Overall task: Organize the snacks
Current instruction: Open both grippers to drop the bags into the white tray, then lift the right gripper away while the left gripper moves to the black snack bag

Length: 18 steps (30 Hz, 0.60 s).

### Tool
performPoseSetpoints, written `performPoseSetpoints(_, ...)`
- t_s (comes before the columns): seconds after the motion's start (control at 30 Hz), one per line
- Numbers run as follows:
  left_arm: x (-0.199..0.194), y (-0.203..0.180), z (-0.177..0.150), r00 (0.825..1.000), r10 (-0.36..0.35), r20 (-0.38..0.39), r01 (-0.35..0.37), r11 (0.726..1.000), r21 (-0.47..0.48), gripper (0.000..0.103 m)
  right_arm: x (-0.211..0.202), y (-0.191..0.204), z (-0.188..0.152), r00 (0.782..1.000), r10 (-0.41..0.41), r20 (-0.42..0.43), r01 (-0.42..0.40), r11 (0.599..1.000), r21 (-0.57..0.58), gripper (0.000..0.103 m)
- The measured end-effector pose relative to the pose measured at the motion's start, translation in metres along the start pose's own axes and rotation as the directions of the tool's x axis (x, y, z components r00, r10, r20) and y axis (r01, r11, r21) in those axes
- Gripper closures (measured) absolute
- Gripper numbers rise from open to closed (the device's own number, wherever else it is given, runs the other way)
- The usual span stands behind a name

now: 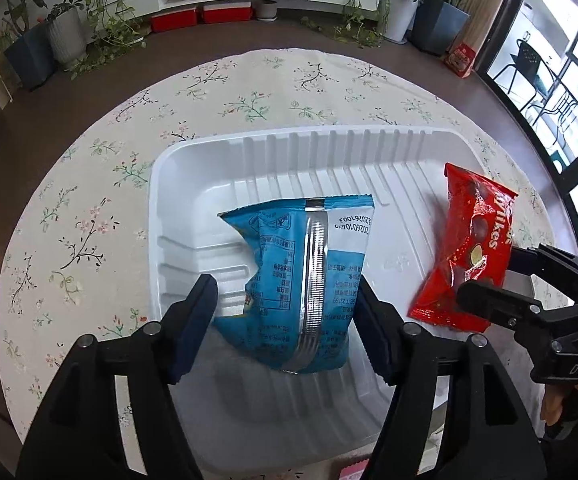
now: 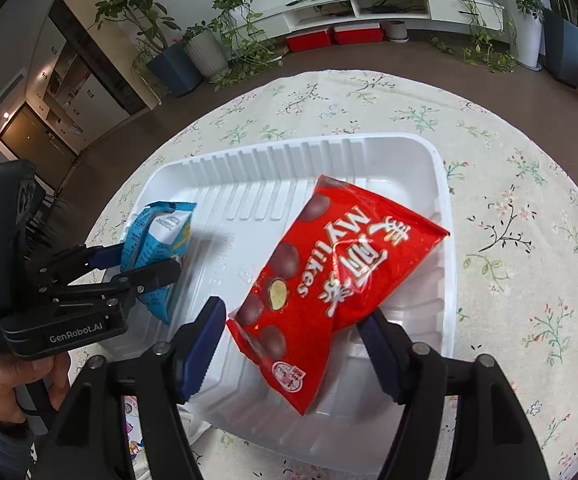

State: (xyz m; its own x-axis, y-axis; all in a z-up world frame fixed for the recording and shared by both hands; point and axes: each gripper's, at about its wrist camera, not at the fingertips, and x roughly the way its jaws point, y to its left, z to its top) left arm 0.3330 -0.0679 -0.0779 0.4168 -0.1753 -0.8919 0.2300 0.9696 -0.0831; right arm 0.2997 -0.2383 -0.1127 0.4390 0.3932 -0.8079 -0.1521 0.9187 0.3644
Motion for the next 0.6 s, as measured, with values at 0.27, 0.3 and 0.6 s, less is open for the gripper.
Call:
performPoseSetpoints(0.27,-0.019,0.001,-0.003,0.999,-0.008,0.047,0.009,1.000,-0.021,0.029,-0.010,0.000,-0.002,0.999,0.016,0.027,-0.017,1.000,0.018,0.027)
performPoseSetpoints(0.3,-0.024,0.002,-0.004,0.998,-0.013,0.057,0.014,1.000,-0.022,0.029,-0.012,-0.001,-0.002,0.999,0.018,0.034,-0.019,1.000,0.020,0.027)
performPoseSetpoints(0.6,-0.095,0.010,-0.033,0.978,-0.051,0.203,0.049,0.999,0.016,0.003,-0.036,-0.001,-0.005,0.996,-0.014,0.089,0.015,1.000,-0.007,0.022)
